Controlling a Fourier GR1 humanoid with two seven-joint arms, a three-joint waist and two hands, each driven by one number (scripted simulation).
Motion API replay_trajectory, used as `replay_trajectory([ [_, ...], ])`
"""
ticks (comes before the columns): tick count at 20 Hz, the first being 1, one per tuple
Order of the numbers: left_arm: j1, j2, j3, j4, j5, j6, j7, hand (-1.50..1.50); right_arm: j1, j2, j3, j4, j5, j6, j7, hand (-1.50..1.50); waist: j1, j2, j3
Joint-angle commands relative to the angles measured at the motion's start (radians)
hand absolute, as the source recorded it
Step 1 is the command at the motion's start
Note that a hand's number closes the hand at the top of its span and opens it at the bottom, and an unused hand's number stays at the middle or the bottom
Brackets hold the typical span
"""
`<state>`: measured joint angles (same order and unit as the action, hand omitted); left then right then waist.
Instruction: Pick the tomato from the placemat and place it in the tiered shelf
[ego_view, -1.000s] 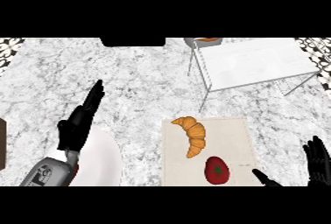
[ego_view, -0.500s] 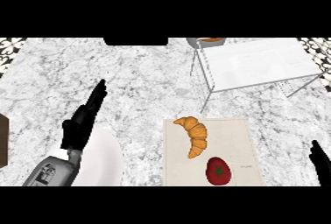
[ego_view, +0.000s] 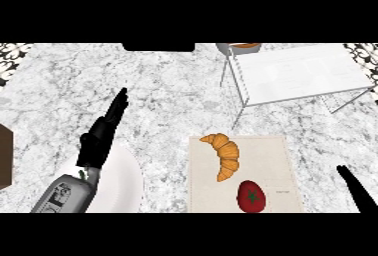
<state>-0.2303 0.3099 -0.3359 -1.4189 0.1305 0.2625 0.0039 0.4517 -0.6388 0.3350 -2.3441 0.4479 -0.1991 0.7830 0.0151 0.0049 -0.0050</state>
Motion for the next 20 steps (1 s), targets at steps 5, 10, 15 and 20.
replay_trajectory([
  [5, -0.018, -0.015, 0.033, 0.04, -0.007, -0.031, -0.004, 0.0, -0.284, 0.078, 0.213, -0.067, 0.193, 0.152, 0.438, -1.5, -0.008, -0.003, 0.002],
  [10, -0.026, -0.033, 0.052, 0.067, -0.01, -0.053, -0.014, 0.0, -0.398, 0.191, 0.304, -0.028, 0.277, 0.168, 0.531, -1.5, -0.015, -0.005, 0.003],
  [15, -0.024, -0.048, 0.057, 0.085, -0.033, -0.053, -0.023, 0.0, -0.456, 0.278, 0.313, 0.099, 0.348, 0.195, 0.548, -1.5, -0.015, -0.004, 0.003],
  [20, 0.054, -0.017, 0.072, -0.015, -0.03, -0.076, -0.007, 0.0, -0.376, 0.358, 0.41, 0.058, 0.486, 0.211, 0.565, -1.5, -0.015, -0.008, 0.004],
])
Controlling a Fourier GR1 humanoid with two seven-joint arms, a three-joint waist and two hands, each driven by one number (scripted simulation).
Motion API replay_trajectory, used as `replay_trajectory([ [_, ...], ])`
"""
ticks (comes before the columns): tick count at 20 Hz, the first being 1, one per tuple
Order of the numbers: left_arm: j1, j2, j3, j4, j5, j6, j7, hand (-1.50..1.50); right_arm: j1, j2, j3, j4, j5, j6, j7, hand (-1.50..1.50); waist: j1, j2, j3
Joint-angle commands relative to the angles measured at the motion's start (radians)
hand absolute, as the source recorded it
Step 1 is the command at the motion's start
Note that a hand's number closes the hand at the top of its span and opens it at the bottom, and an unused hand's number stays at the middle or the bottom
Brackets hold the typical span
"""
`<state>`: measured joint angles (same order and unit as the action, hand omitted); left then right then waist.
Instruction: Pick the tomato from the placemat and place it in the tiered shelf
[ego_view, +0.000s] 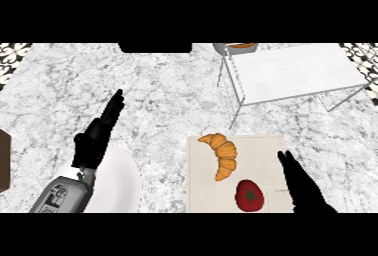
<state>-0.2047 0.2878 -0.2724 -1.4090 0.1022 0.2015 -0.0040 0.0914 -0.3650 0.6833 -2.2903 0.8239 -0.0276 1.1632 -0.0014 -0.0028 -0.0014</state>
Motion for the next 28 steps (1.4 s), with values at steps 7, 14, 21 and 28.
replay_trajectory([
  [7, 0.007, 0.025, 0.077, 0.009, 0.029, -0.084, -0.018, 0.0, 0.047, 0.131, 0.027, 0.026, 0.145, 0.07, 0.115, -1.5, -0.004, 0.001, 0.001],
  [14, 0.041, -0.045, 0.026, -0.02, -0.053, -0.029, -0.004, 0.0, -0.02, 0.265, -0.019, 0.148, 0.156, 0.146, 0.102, -1.5, 0.006, 0.002, 0.001],
  [21, 0.006, -0.055, 0.067, -0.025, -0.068, -0.057, 0.041, 0.0, 0.076, 0.238, -0.06, 0.206, 0.172, 0.098, -0.039, -1.5, -0.001, 0.002, 0.001],
  [28, 0.04, -0.071, 0.101, -0.004, -0.09, -0.089, -0.012, 0.0, 0.073, 0.289, -0.058, 0.184, 0.215, 0.172, -0.014, -1.5, -0.001, 0.002, 0.001],
])
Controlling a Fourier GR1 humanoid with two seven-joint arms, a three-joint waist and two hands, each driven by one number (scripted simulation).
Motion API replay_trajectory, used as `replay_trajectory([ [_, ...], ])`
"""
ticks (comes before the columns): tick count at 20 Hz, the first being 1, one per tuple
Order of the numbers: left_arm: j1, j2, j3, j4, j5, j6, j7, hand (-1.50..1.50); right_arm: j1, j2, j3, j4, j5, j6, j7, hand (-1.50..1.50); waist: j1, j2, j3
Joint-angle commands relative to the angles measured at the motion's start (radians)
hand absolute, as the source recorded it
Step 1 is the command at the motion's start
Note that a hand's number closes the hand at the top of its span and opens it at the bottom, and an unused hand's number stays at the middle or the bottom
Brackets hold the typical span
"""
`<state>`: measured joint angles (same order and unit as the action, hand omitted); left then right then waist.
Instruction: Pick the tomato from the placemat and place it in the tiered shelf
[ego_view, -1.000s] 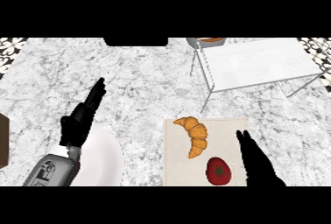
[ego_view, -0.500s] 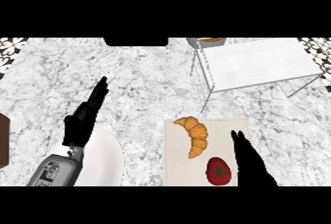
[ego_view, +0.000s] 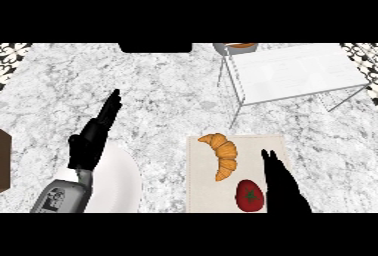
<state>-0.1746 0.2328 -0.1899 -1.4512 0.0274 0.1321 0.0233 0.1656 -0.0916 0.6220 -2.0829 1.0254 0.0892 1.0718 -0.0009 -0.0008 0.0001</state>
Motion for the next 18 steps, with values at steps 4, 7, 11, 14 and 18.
replay_trajectory([
  [4, 0.017, -0.022, 0.023, 0.022, -0.026, -0.033, -0.024, 0.0, 0.012, 0.027, -0.031, 0.068, 0.024, 0.007, 0.023, -1.5, 0.0, 0.0, 0.0],
  [7, 0.043, -0.013, 0.031, -0.059, -0.026, -0.048, 0.021, 0.0, 0.067, 0.022, -0.034, 0.114, 0.035, -0.079, -0.04, -1.5, 0.0, -0.001, 0.0],
  [11, 0.003, -0.021, 0.067, -0.024, -0.035, -0.07, 0.027, 0.0, 0.002, 0.041, -0.084, 0.144, 0.019, -0.007, -0.027, -1.5, 0.0, 0.0, 0.0],
  [14, -0.029, -0.068, 0.074, 0.037, -0.064, -0.06, 0.007, 0.0, -0.033, 0.043, -0.124, 0.126, -0.02, 0.046, -0.036, -1.5, -0.001, 0.001, 0.0],
  [18, -0.011, -0.059, 0.097, 0.036, -0.077, -0.085, -0.007, 0.0, 0.01, 0.065, -0.072, 0.215, 0.018, -0.069, -0.089, -1.5, -0.002, 0.0, 0.0],
])
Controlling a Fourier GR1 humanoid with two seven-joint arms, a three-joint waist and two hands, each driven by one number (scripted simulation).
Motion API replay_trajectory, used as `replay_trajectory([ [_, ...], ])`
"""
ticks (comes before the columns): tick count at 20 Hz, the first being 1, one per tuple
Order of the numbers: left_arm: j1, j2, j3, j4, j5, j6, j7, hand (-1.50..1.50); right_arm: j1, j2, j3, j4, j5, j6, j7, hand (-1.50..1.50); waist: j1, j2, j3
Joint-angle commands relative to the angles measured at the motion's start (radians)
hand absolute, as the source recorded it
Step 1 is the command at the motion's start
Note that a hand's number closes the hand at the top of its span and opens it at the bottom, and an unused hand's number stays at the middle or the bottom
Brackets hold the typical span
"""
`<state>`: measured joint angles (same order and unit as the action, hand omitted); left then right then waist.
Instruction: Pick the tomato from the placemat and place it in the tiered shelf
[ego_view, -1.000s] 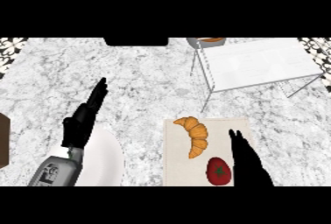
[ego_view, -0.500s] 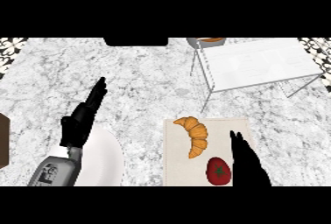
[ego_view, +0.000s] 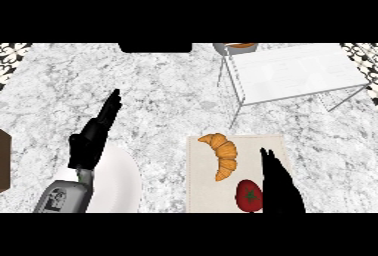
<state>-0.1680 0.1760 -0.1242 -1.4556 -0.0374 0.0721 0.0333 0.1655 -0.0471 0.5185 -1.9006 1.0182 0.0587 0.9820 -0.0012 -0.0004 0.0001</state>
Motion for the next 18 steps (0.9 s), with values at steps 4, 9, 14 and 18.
replay_trajectory([
  [4, 0.007, -0.021, 0.024, -0.017, -0.033, -0.02, 0.009, 0.0, 0.03, -0.001, -0.003, 0.097, -0.003, -0.088, -0.074, -1.5, 0.0, 0.0, 0.0],
  [9, -0.035, -0.068, 0.026, 0.062, -0.07, 0.003, -0.02, 0.0, -0.014, 0.016, -0.008, 0.128, -0.027, -0.023, -0.066, 1.5, -0.001, 0.0, 0.0],
  [14, -0.005, -0.064, 0.034, 0.014, -0.054, -0.025, -0.005, 0.0, -0.011, -0.031, 0.033, 0.158, 0.043, -0.011, -0.09, 1.5, 0.0, 0.0, 0.0],
  [18, 0.016, -0.04, 0.058, -0.052, -0.048, -0.057, 0.039, 0.0, 0.061, -0.037, 0.081, 0.144, 0.098, -0.12, -0.12, 1.5, 0.0, -0.001, 0.0],
])
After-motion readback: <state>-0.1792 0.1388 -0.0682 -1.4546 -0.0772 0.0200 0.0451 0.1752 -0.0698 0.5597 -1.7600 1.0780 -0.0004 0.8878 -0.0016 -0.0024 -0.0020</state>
